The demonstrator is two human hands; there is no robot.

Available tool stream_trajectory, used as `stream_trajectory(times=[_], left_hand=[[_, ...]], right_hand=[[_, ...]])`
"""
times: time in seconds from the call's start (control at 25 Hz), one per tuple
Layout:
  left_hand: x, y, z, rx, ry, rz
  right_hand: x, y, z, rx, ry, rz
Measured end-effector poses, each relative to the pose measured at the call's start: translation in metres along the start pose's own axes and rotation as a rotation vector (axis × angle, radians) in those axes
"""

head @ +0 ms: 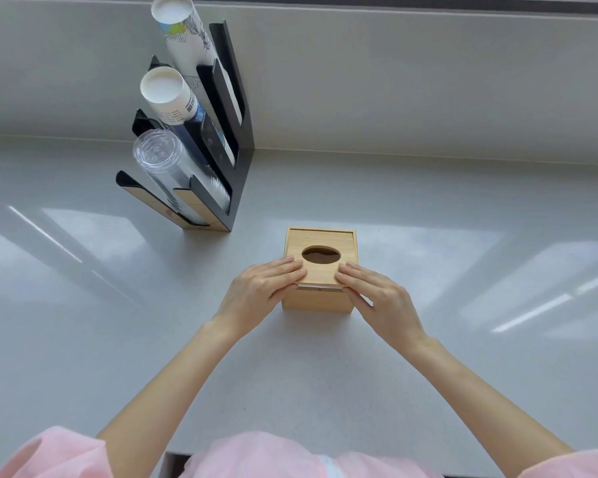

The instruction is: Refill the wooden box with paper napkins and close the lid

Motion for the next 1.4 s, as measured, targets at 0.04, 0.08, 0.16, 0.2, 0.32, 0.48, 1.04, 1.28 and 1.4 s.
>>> stream_trajectory(times=[0.04, 0.08, 0.16, 0.2, 0.32, 0.48, 1.04, 1.28, 1.4], left_hand=[[0.000, 0.001, -0.001, 0.005, 0.004, -0.001], [-0.001, 0.001, -0.003, 0.009, 0.006, -0.003], [-0.002, 0.002, -0.004, 0.013, 0.005, -0.008], [-0.002, 0.002, -0.005, 0.013, 0.004, -0.009], [-0.002, 0.003, -0.006, -0.007, 0.006, -0.011], [-0.004, 0.004, -0.009, -0.021, 0.006, -0.001], [-0.004, 0.000, -0.011, -0.037, -0.036, 0.027], [0.000, -0.004, -0.006, 0.057, -0.016, 0.035], [0.006, -0.006, 0.001, 0.086, -0.005, 0.072]], right_hand=[[-0.001, 0.000, -0.002, 0.001, 0.004, -0.001], [-0.002, -0.001, -0.003, 0.002, 0.007, -0.001], [-0.003, -0.002, -0.005, 0.000, 0.006, 0.001], [-0.004, -0.002, -0.006, -0.001, 0.006, 0.001], [-0.004, -0.004, -0.009, 0.013, 0.016, -0.012], [-0.005, -0.005, -0.011, 0.022, 0.022, -0.013], [-0.006, -0.007, -0.014, 0.049, 0.047, -0.023], [-0.003, -0.001, -0.007, -0.049, -0.010, -0.014], [0.007, 0.000, -0.001, -0.057, 0.125, -0.054]])
Point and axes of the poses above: each hand's wrist, its own x-axis towards the middle knuckle, its own z-axis out of the back of the hand, y = z × x, the point moved 3 cm from there along x, towards the middle knuckle, and after that the axes turned 14 degrees about y, right-handed, at the moved point
